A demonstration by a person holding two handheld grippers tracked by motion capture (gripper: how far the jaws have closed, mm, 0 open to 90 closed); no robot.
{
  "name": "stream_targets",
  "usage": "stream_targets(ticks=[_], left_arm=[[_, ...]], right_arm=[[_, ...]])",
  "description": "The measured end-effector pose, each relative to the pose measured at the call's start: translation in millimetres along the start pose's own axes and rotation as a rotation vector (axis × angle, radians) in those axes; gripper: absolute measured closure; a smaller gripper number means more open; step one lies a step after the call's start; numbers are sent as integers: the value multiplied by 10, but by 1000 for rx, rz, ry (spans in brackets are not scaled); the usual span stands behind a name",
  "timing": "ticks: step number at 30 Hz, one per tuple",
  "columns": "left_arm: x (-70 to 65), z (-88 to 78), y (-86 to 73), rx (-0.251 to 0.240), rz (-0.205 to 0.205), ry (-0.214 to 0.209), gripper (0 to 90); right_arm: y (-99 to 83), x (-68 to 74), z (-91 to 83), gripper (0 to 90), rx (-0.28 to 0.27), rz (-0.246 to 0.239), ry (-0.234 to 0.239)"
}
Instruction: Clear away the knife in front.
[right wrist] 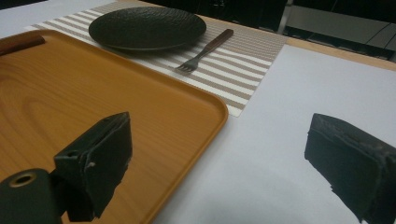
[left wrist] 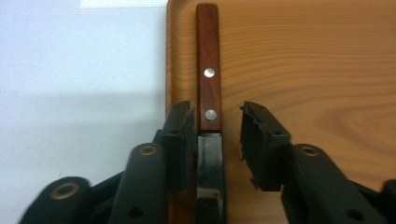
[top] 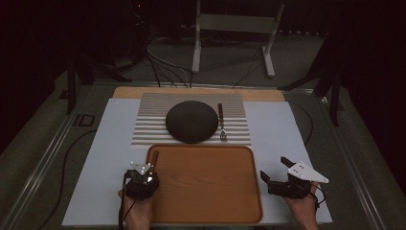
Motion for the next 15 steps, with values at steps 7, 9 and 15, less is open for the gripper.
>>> stream_targets(ticks=[7,9,15], left_arm=[[64,-94,131,-54,-1,-37,396],[65,-106,182,-79,15,-62,308],[58,-132,351,-155,43,-179,142]], right_arm=[[0,2,-3,75,0,1,0],[0,3,-1,75,0,1,0],[2,5,-4,75,-2,-1,2]])
Point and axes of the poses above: each handheld gripper's, and its own axes: z roughly forward along the jaws, y roughly out of its top, x roughly to its left, the point moved 6 cm from there along z, roughly forward along the jaws, and after that the axes turned 6 degrees about y, right-handed, at the moved point
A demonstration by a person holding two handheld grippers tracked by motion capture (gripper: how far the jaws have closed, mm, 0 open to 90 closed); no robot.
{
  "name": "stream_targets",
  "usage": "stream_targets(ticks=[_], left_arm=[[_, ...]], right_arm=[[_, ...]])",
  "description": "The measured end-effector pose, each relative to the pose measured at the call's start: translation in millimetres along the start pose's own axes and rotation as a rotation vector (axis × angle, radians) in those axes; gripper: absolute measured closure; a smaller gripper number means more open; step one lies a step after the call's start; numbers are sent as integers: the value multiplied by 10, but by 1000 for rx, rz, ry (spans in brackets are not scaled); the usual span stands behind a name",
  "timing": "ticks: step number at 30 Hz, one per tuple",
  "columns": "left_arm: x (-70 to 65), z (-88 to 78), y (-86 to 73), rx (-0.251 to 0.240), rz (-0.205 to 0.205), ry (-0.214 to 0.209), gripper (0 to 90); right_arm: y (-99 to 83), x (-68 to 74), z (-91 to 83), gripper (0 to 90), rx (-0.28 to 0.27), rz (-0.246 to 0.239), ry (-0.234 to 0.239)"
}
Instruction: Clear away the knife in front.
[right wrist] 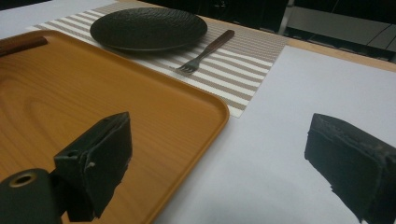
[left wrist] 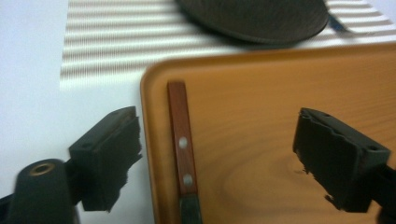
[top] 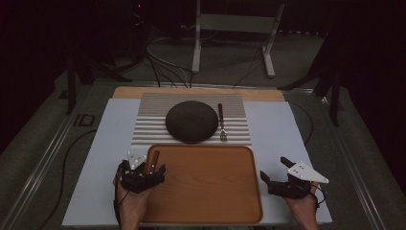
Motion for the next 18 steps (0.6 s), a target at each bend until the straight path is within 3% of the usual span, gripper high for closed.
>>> stream_targets(ticks=[7,9,13,18], left_arm=[[1,-38,181,-56,40,-116,1],[4,-51,210,-70,41,-130,0],[45,-120,371,-145,46,-185,0],[104,-158,457,-193,45,-207,0]], right_arm=[[3,3,-4,75,-3,0,2],[4,2,-5,75,-4,0,2],[10,6,-8,75,-11,-2,7],[17,10,-15,75,-16,-6,9]])
Point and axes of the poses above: each handheld gripper's, and its own axes: z roughly forward along the jaws, y roughly out of its top, x roughly to its left, the point moved 6 cm from there along z, roughly forward along the jaws, and after that the axes turned 6 degrees about y, right-handed, at the moved point
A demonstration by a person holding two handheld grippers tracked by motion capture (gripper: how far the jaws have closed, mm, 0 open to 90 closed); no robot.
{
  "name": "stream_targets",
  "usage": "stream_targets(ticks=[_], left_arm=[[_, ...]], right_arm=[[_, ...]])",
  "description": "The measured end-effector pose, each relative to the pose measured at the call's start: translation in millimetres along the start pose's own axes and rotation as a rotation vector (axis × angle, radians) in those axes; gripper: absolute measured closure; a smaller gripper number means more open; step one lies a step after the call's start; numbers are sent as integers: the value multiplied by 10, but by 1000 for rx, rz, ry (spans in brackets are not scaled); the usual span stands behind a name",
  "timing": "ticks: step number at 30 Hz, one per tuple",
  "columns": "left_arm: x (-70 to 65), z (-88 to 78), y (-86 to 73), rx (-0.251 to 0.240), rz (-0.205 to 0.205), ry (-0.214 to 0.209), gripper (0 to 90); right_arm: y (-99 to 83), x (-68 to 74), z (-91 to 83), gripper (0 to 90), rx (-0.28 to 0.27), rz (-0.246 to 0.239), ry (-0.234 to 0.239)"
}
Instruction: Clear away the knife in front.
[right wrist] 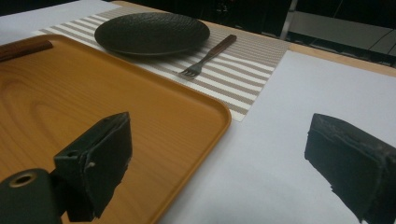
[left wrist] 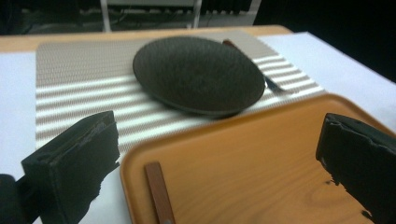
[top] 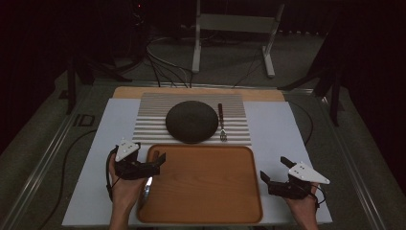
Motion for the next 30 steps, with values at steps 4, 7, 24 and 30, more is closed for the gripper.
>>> stream_targets(ticks=[4,7,24,30], left_arm=[[109,-54,74,-47,19,-1,0],[191,-95,102,-72,50,14,0],[683,-272,-2,-148,67,86,0],[761,-283,-35,-163,36,84,0]], right_arm=[[14,4,-13,75,-14,-2,2],[18,9,-16,75,-16,-3,3],[54,38,-52,75,-43,-13,9],[60,36,-64,75,-47,-16,7]])
Point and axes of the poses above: each handheld gripper's, and its own axes: z roughly forward along the jaws, y roughly out of its top, x roughly to its left, the point moved 6 cm from there along z, roughly forward along the jaws, and after that the axes turned 6 degrees about y, right-handed, at the moved point
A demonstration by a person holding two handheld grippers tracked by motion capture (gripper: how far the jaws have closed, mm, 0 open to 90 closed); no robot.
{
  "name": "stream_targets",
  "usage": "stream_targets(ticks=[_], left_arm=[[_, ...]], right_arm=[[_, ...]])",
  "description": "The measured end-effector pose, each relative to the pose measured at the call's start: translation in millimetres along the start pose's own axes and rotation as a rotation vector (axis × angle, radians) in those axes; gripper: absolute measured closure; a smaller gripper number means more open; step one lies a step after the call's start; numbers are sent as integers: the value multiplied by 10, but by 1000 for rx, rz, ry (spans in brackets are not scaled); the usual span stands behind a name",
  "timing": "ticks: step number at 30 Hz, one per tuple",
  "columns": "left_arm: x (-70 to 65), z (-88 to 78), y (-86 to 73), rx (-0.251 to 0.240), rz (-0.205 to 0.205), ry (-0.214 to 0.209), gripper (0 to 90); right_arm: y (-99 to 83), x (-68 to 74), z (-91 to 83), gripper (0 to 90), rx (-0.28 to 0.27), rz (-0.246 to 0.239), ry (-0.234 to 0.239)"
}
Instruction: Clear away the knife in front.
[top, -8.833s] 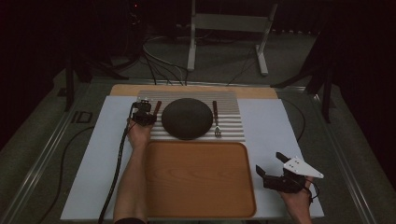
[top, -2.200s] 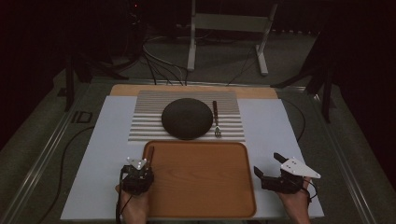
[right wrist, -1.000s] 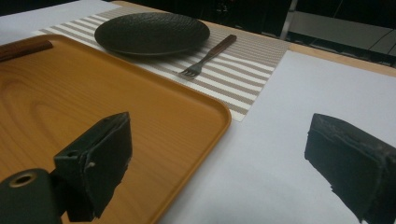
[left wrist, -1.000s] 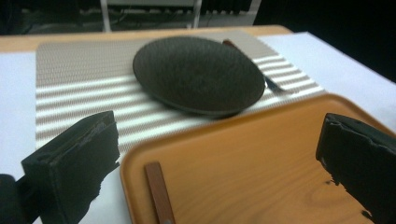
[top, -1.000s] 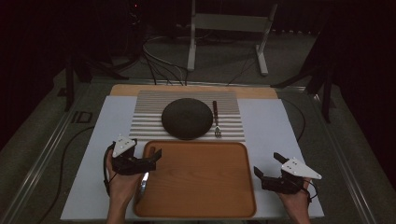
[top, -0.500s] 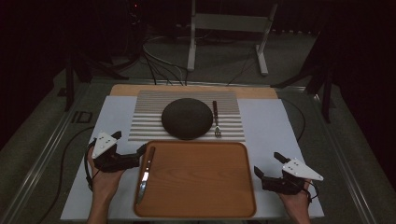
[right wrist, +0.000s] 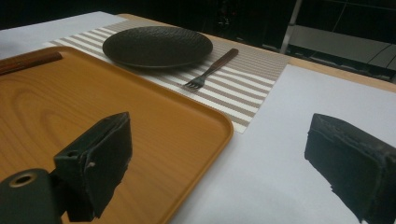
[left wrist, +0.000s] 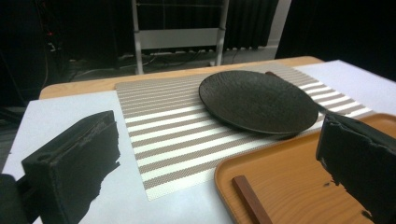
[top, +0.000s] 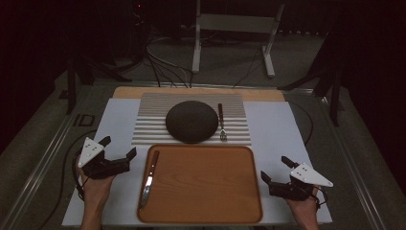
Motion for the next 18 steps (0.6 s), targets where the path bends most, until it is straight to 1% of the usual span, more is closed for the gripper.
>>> stream_targets(ticks=[9,18], left_arm=[[63,-23,-35,-17,-17,14,0],[103,-36,-30,-32,-25,27,0]], right_arm=[[12,-20,-29,75,-13,4,-11],[10,-21,-26,75,-9,2,-13]])
Point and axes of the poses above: each handheld gripper's, and its own axes: z roughly forward along the jaws, y roughly out of its top, x roughly to its left, the point moved 6 cm from there along z, roughly forward along the jaws, and after that the axes turned 6 degrees about y, right-handed, at the moved point
